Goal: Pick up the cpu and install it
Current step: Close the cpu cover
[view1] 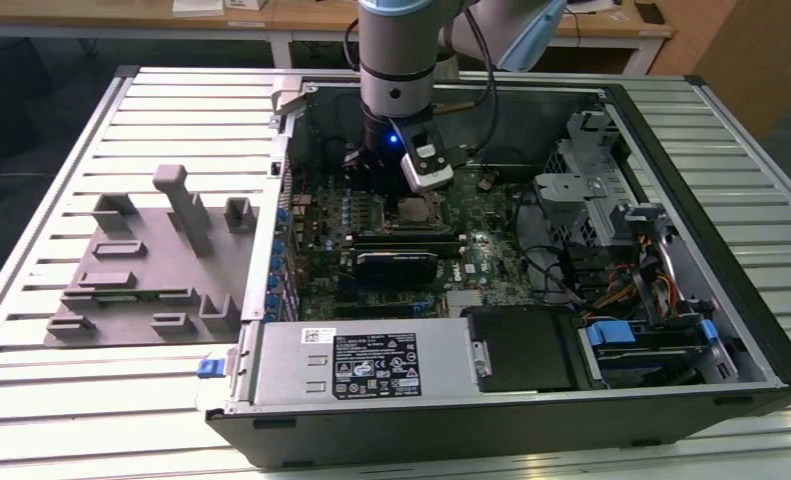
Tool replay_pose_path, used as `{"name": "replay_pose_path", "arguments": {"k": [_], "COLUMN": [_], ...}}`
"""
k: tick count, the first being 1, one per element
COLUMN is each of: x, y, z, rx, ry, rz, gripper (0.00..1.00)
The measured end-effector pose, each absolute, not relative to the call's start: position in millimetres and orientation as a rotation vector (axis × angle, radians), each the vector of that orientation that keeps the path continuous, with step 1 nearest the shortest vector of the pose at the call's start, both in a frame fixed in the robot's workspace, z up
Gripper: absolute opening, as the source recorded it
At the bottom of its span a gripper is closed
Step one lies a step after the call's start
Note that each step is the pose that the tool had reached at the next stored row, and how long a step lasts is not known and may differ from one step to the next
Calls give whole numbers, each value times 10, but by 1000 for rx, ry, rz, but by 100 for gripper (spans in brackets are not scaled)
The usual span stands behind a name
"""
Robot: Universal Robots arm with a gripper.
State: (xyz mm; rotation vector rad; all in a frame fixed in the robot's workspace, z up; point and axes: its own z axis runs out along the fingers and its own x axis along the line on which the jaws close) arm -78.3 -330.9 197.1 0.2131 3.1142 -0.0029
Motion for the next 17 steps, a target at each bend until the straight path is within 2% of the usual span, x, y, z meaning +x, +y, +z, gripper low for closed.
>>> {"name": "replay_pose_path", "arguments": {"k": [17], "x": [-782], "y": [-3308], "z": [2001], "rx": [213], "ry": [3114], "rz": [-2], "gripper": [11]}}
